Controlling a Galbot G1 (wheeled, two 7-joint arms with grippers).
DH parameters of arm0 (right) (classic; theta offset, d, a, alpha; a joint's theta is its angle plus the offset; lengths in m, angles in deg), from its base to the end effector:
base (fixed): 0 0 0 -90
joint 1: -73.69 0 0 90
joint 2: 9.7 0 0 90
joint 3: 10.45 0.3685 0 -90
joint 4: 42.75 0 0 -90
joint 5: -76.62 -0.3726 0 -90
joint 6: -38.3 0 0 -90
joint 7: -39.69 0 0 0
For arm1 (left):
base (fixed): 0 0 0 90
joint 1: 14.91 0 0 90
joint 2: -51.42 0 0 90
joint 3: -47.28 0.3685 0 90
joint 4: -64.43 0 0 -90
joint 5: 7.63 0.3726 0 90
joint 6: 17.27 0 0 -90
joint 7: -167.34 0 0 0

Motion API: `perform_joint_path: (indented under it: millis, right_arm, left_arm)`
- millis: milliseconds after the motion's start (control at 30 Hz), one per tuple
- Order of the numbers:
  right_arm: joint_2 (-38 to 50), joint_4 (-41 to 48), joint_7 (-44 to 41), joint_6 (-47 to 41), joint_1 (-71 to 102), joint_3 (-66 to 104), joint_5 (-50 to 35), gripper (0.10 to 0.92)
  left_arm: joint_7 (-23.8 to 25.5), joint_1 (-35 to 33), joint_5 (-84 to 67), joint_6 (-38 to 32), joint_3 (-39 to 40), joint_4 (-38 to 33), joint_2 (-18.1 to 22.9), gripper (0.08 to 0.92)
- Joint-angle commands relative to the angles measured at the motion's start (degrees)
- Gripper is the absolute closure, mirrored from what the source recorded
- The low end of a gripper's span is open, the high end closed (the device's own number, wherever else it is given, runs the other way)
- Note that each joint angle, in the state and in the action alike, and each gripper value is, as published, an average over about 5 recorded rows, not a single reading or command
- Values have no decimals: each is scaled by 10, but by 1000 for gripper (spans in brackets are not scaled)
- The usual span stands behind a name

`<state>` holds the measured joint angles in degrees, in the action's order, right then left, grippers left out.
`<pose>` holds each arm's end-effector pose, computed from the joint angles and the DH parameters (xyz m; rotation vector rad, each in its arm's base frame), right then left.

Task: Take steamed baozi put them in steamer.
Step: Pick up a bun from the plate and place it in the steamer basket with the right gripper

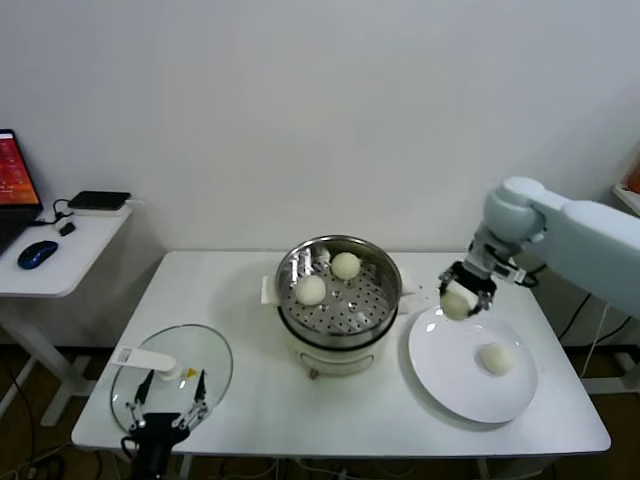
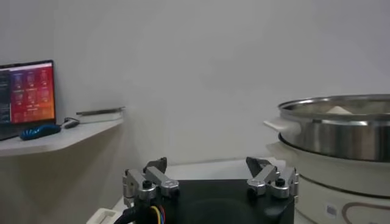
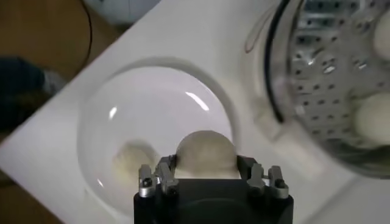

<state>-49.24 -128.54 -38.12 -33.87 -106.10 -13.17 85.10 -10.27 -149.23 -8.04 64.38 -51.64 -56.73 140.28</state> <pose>0.5382 -0.0690 -0.0196 1.7272 -0.6815 2.0383 0.1033 0.0529 -0.3451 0.0952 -3.0514 -0.1682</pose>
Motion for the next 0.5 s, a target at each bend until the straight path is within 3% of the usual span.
perform_joint_path:
  millis: [33, 500]
  right_arm:
    - [-87, -53, -14, 98, -90, 21, 93, 368]
    - [-290, 62, -7, 116, 39, 61, 205, 372]
  left_arm:
    - [2, -2, -7, -7, 1, -5, -2, 177]
    - [1, -2, -4, -3, -1, -11, -1, 177]
